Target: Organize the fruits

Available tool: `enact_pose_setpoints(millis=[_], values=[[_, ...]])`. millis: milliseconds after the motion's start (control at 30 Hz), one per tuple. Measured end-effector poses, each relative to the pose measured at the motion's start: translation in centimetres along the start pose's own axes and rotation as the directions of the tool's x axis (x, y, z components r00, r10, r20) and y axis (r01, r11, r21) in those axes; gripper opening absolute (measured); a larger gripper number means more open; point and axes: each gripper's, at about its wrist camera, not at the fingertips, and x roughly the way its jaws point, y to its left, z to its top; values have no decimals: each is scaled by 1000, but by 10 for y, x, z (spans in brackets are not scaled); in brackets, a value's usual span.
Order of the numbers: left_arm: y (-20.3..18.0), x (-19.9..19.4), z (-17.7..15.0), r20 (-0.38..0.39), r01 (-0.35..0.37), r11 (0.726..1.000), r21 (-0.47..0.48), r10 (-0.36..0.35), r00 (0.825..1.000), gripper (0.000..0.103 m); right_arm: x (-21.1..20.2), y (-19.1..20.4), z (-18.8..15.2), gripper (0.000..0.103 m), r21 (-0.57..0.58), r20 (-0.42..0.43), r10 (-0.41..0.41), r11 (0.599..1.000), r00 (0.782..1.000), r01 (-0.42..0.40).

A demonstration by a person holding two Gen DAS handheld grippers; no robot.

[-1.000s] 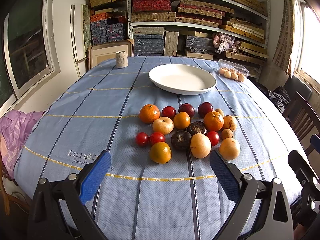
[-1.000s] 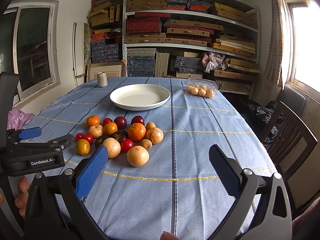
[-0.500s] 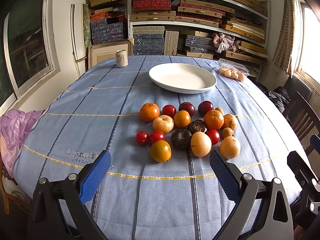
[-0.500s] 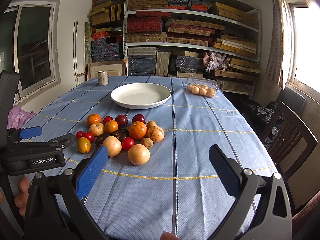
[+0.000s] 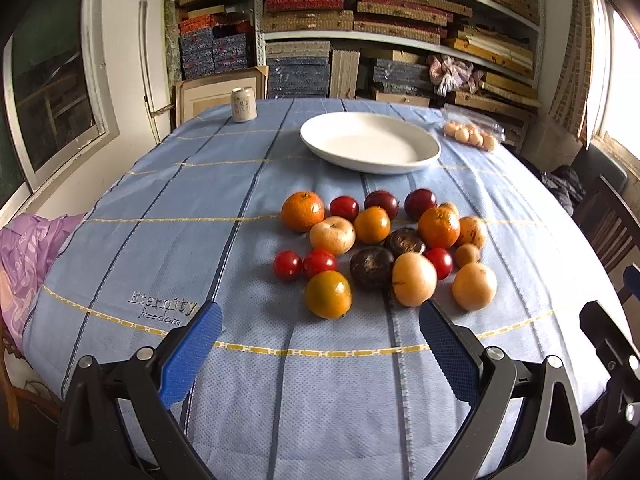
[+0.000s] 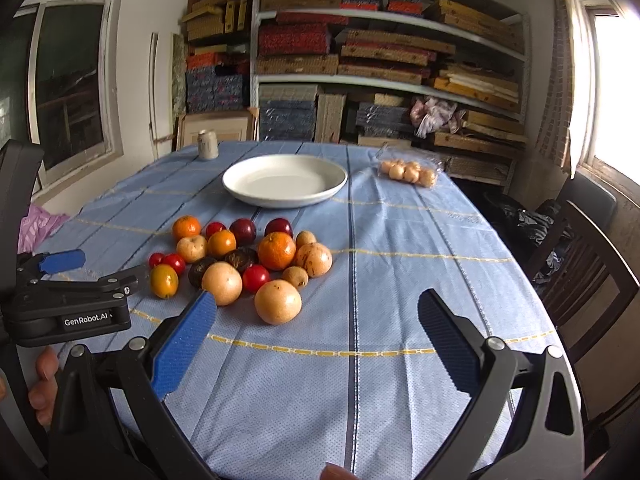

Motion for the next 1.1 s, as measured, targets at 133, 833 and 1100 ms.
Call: enact_pose_setpoints(millis=[133,833,1100], values=[[11,29,-6,-86,50,998,34,-47,995,99,29,-3,-5,99,-59,-105,15,998,994,-22],[13,86,0,-138,137,990,21,-133,982,37,124,14,1,77,-148,-243,72,983,967,-110],[15,75,1,-76,156,988,-4,-156,985,37,131,8,1,77,-122,-266,94,984,959,-130]])
